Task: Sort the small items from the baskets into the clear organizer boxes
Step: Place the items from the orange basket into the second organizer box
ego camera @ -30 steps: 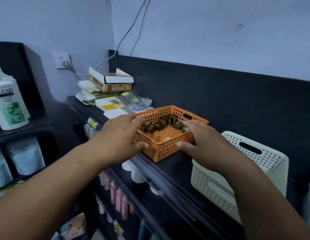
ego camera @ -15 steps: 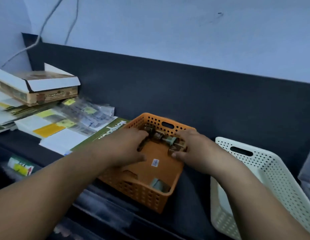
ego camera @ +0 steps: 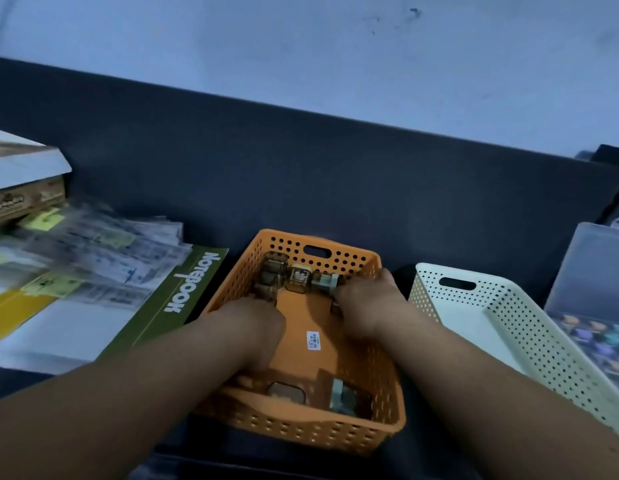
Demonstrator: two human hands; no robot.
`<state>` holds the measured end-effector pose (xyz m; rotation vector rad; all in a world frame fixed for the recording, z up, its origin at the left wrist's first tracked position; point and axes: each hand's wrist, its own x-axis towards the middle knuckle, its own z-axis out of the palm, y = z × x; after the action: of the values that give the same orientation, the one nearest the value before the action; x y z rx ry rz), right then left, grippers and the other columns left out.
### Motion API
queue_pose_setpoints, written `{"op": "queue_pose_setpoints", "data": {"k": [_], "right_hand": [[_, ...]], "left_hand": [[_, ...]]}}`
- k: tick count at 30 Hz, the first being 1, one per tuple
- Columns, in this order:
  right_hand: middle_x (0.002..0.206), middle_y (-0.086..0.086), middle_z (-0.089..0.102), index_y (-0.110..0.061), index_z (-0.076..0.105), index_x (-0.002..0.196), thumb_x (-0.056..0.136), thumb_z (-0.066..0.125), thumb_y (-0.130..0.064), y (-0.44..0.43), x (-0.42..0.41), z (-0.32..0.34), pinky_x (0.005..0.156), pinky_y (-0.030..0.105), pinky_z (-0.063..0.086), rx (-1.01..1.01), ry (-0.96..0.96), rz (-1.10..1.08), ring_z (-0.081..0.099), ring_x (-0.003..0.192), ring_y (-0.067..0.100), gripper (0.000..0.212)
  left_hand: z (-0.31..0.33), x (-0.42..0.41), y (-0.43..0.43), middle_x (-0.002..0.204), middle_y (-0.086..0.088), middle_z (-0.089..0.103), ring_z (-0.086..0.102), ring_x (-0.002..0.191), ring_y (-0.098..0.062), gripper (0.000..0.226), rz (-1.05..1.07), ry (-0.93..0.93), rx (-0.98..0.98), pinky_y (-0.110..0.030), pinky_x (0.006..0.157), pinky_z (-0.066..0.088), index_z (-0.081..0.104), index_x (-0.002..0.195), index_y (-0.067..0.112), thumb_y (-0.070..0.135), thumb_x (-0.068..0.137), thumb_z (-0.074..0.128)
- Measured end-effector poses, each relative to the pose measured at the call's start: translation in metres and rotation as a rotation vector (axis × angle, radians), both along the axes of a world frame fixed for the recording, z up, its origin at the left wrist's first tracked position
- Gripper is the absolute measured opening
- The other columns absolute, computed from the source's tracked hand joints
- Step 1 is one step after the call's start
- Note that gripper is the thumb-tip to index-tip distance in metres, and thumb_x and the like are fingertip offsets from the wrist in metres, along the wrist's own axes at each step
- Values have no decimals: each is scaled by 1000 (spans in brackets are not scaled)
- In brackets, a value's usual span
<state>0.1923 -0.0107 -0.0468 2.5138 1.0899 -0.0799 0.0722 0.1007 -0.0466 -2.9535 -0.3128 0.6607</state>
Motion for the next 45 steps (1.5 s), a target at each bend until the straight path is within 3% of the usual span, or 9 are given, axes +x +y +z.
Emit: {"op": "queue_pose_setpoints", "data": {"k": [3,8,13,22,27,32,40,43,45], "right_hand": [[121,6,55,-19,54,125,91,51,-24,7,-4,0,111,52,18,-44,-46,22,51,116,27,34],[132,9,51,-17,37,142,93,54,-19,14,-6,-2,97,43,47,22,79,7,53,118,29,52],[113,5,60,-21,46,128,92,55,-23,17,-10,1,88,39,52,120,124,33,59,105,25,37],[84,-2,63,-21,61,90,87,46,-34,-39,-33,43,75,36,49,1045,433,-65,59,81,18,20],[86,0,62,-17,61,95,94,42,-27,-120,-56,54,66,33,49,1435,620,-181,60,76,19,21],[88,12,64,-13,63,99,100,43,-17,-234,-84,50,59,31,55,1685,888,-369,65,63,27,20],[76,3,67,-23,66,90,99,41,-25,-439,-118,28,50,23,37,1918,712,-595,56,49,17,27],[76,2,62,-21,65,97,92,56,-24,-485,-131,23,55,26,37,1961,752,-557,54,54,16,11],[83,4,63,-21,63,103,74,68,-14,-525,-138,19,64,33,40,1960,719,-531,56,65,18,31]], "left_hand": [[4,-3,4,109,-5,59,56,95,-19,23,33,-67,-209,-30,78,48,57,111,18,17,88,56],[15,-5,9,95,0,60,59,87,-17,25,120,-262,-541,-28,65,46,47,113,26,19,90,57],[22,-5,12,90,-1,62,63,77,-15,10,288,-327,-870,-25,56,47,45,105,31,28,97,50],[57,-18,-1,90,-11,60,60,73,-21,29,345,-548,-1295,-35,62,48,49,110,24,28,86,65],[75,-24,-74,104,-15,60,72,81,-25,49,339,-631,-1455,-31,63,60,36,124,18,4,87,63],[72,-27,-183,86,-8,63,64,62,-17,31,239,-642,-1534,-23,45,40,52,115,17,3,89,59],[46,-23,-378,84,-10,59,58,56,-19,24,102,-497,-1619,-25,47,40,58,110,21,7,93,51],[40,-21,-425,86,-17,54,58,54,-18,19,55,-439,-1661,-24,47,42,57,108,17,7,92,54],[38,-17,-462,82,-13,57,57,54,-14,25,35,-375,-1685,-21,46,42,58,108,15,2,87,60]]}}
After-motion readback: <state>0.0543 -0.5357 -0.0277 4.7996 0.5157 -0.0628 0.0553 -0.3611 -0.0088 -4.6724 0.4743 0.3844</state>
